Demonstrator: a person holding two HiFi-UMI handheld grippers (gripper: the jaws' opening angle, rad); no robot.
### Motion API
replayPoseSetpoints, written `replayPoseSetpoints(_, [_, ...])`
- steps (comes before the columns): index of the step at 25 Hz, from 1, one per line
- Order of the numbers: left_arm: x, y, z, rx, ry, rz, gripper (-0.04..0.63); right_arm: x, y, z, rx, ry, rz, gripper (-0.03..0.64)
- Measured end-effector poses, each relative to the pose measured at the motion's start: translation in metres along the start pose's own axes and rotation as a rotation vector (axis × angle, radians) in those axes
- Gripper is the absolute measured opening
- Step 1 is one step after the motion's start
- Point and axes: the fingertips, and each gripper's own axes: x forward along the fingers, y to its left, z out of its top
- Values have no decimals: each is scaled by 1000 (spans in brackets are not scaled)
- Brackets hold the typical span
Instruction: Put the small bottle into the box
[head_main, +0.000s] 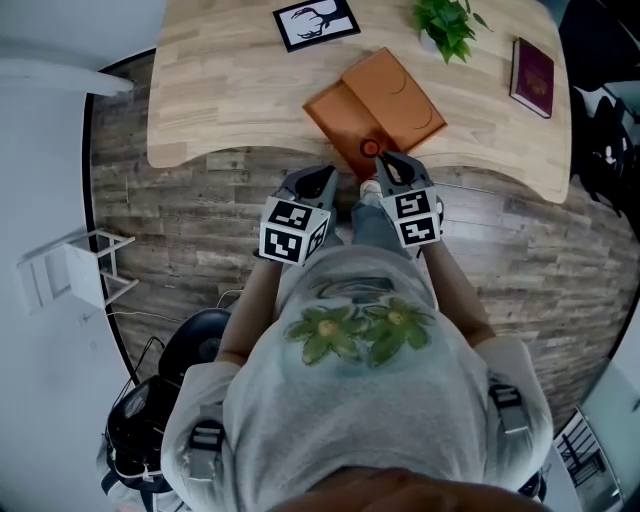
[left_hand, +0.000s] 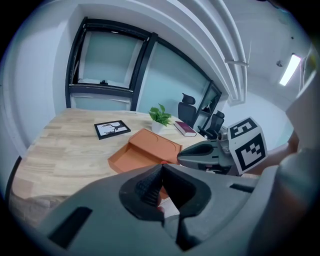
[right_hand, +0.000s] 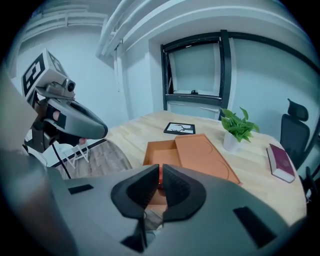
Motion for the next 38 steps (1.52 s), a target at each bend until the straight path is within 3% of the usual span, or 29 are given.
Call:
replayPoseSetpoints(6, [5, -7, 3, 29, 2, -25, 8, -12, 4, 1, 79, -36, 23, 8])
replayPoseSetpoints(16, [14, -24, 9, 83, 12, -78, 8, -28, 19, 14, 19, -106, 27, 8])
replayPoseSetpoints(38, [28, -31, 12, 132, 52, -109, 8, -26, 4, 7, 24, -65, -38, 8])
